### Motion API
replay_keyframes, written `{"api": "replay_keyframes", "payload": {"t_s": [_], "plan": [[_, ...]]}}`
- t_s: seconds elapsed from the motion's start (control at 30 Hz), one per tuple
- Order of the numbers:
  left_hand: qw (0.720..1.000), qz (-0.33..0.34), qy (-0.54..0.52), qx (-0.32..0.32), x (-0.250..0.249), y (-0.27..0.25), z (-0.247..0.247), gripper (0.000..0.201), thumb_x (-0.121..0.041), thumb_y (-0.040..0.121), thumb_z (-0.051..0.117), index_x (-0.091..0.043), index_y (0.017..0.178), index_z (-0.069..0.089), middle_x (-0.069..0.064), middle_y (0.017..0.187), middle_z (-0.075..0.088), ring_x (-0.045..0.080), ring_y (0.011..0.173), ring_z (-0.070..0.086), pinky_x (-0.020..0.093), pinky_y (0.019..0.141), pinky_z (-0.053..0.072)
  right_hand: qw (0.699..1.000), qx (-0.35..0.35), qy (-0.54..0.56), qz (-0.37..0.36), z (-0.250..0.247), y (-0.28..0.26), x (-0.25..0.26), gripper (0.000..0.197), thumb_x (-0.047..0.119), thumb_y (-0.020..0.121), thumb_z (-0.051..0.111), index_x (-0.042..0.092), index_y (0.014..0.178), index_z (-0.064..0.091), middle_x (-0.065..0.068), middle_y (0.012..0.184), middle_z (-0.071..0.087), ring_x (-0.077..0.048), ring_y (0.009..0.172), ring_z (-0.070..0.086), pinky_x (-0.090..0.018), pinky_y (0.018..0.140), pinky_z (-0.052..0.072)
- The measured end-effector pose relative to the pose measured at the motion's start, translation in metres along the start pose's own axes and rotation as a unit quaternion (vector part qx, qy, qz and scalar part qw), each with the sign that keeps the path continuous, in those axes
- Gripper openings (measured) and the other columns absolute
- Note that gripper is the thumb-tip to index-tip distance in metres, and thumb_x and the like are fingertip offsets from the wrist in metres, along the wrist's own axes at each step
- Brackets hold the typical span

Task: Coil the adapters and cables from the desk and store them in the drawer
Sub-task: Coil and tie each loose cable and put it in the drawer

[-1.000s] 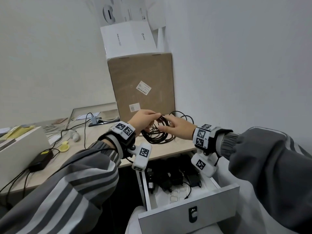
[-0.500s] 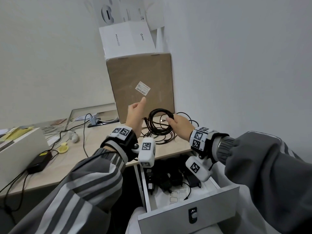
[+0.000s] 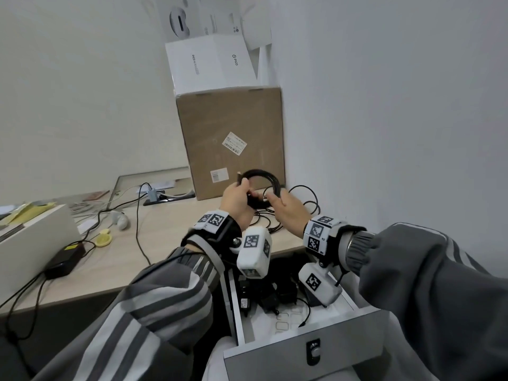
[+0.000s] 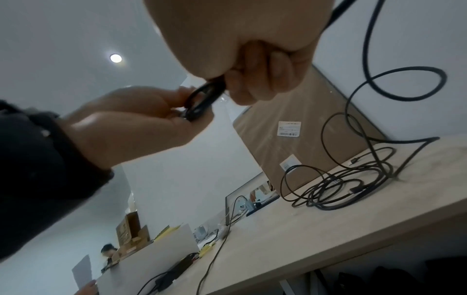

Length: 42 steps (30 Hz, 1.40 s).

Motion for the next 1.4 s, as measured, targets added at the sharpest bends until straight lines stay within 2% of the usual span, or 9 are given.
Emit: {"api": "replay_keyframes", "payload": {"t_s": [0.13,0.27,0.47,0.6,0.77,1.07,1.23,1.33,1.4], "plan": [[0.988,-0.010,-0.147,-0.042,-0.018,0.007,-0.002,0.027,-0.010,0.103,0.037,-0.004,0.079,0.048,-0.001,0.055,0.035,0.007,0.031,0.030,0.018,0.037,0.035,0.994,0.084,-0.003,-0.076,0.018,-0.014,0.009,0.029,0.038,0.100,0.036,0.016,0.098,0.055,0.001,0.082,0.056,-0.019,0.079,0.054,-0.037,0.080,0.043],[1.000,0.018,0.006,-0.022,-0.032,-0.002,-0.004,0.018,-0.005,0.101,0.037,-0.004,0.087,0.048,0.000,0.060,0.038,0.004,0.030,0.024,0.015,0.033,0.021,0.984,0.104,-0.038,-0.141,0.013,-0.013,0.019,0.029,0.031,0.097,0.049,0.029,0.070,0.057,0.010,0.068,0.055,-0.007,0.068,0.052,-0.026,0.069,0.040],[0.976,0.026,0.211,0.048,-0.043,0.002,-0.022,0.024,0.000,0.100,0.034,-0.004,0.083,0.049,0.000,0.057,0.034,0.002,0.032,0.023,0.014,0.032,0.018,0.980,0.134,-0.070,-0.127,-0.016,-0.010,0.011,0.024,0.038,0.087,0.065,0.014,0.083,0.066,0.000,0.059,0.050,-0.006,0.051,0.041,-0.026,0.057,0.036],[0.932,-0.015,0.337,0.128,-0.031,-0.008,-0.012,0.023,0.001,0.099,0.037,-0.005,0.082,0.051,-0.001,0.058,0.033,0.003,0.036,0.024,0.015,0.034,0.018,0.981,0.148,-0.078,-0.097,-0.017,-0.009,0.014,0.032,0.046,0.085,0.064,0.019,0.100,0.057,0.008,0.050,0.045,-0.003,0.034,0.037,-0.012,0.040,0.026],[0.880,-0.055,0.437,0.179,-0.017,-0.019,-0.004,0.023,0.001,0.098,0.040,-0.007,0.080,0.051,0.000,0.058,0.033,0.004,0.038,0.025,0.015,0.034,0.020,0.976,0.174,-0.087,-0.101,-0.006,-0.010,0.017,0.036,0.049,0.089,0.057,0.017,0.106,0.063,0.014,0.039,0.042,0.000,0.037,0.040,-0.011,0.042,0.029],[0.788,-0.074,0.563,0.239,0.000,-0.028,0.001,0.017,-0.006,0.101,0.039,-0.010,0.086,0.047,0.002,0.063,0.036,0.007,0.044,0.029,0.017,0.038,0.027,0.964,0.174,-0.139,-0.147,0.016,-0.014,0.017,0.025,0.028,0.098,0.047,0.020,0.074,0.045,0.006,0.064,0.045,-0.012,0.060,0.044,-0.019,0.055,0.032],[0.885,0.021,0.427,0.184,-0.013,-0.012,-0.006,0.029,-0.001,0.090,0.058,-0.006,0.117,0.049,0.011,0.095,0.058,0.016,0.071,0.056,0.024,0.062,0.048,0.976,0.115,-0.144,-0.119,0.007,-0.007,0.010,0.028,0.035,0.098,0.044,0.013,0.083,0.055,-0.001,0.069,0.055,-0.019,0.065,0.052,-0.033,0.063,0.039],[0.949,0.061,0.292,0.103,-0.023,-0.006,-0.020,0.045,-0.025,0.089,0.066,-0.018,0.127,0.045,0.002,0.123,0.052,0.018,0.111,0.053,0.034,0.090,0.047,0.986,0.069,-0.126,-0.088,-0.001,-0.003,0.002,0.032,0.036,0.098,0.043,0.014,0.077,0.052,0.000,0.067,0.054,-0.017,0.064,0.051,-0.033,0.062,0.037],[0.961,0.008,0.261,0.096,-0.010,-0.008,-0.024,0.041,-0.041,0.090,0.061,-0.018,0.122,0.049,-0.001,0.115,0.053,0.018,0.109,0.052,0.034,0.089,0.047,0.991,0.031,-0.114,-0.056,-0.010,0.001,-0.002,0.035,0.036,0.098,0.044,0.012,0.072,0.049,0.000,0.064,0.050,-0.019,0.062,0.049,-0.034,0.059,0.033]]}}
Point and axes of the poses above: each hand's wrist, its own y-axis towards the middle knuckle, its own z-axis out of the palm, x = y × z, the point moved 7 cm from there along y, towards the middle knuckle
